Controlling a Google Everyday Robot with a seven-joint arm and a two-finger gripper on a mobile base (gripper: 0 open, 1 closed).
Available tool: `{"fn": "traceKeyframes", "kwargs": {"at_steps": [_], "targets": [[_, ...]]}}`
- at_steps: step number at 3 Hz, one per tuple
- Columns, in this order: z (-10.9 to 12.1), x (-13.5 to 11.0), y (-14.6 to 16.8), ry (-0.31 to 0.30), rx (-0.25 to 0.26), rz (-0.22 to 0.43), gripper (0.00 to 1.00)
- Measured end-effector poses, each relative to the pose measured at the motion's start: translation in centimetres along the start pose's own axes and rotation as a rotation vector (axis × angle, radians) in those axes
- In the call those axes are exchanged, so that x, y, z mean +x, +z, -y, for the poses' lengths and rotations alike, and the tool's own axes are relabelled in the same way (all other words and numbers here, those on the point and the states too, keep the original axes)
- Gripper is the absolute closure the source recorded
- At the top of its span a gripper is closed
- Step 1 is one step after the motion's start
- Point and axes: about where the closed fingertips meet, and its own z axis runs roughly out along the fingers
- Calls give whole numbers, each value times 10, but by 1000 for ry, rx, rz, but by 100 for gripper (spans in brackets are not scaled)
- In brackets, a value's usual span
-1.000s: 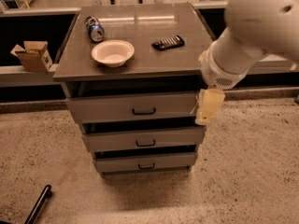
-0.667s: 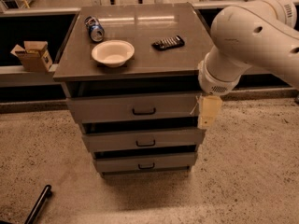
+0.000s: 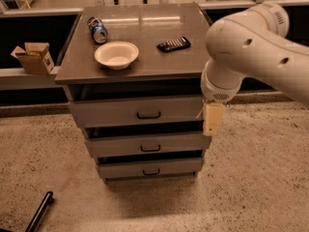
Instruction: Open top drawer
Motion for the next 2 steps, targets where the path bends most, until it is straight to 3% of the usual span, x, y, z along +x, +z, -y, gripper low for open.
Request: {"fn": "traceKeyframes", "kwargs": {"at_steps": [1,2], "targets": [[6,8,45,-25,-11,-43,0],[14,14,88,-62,-36,-11,0]]}}
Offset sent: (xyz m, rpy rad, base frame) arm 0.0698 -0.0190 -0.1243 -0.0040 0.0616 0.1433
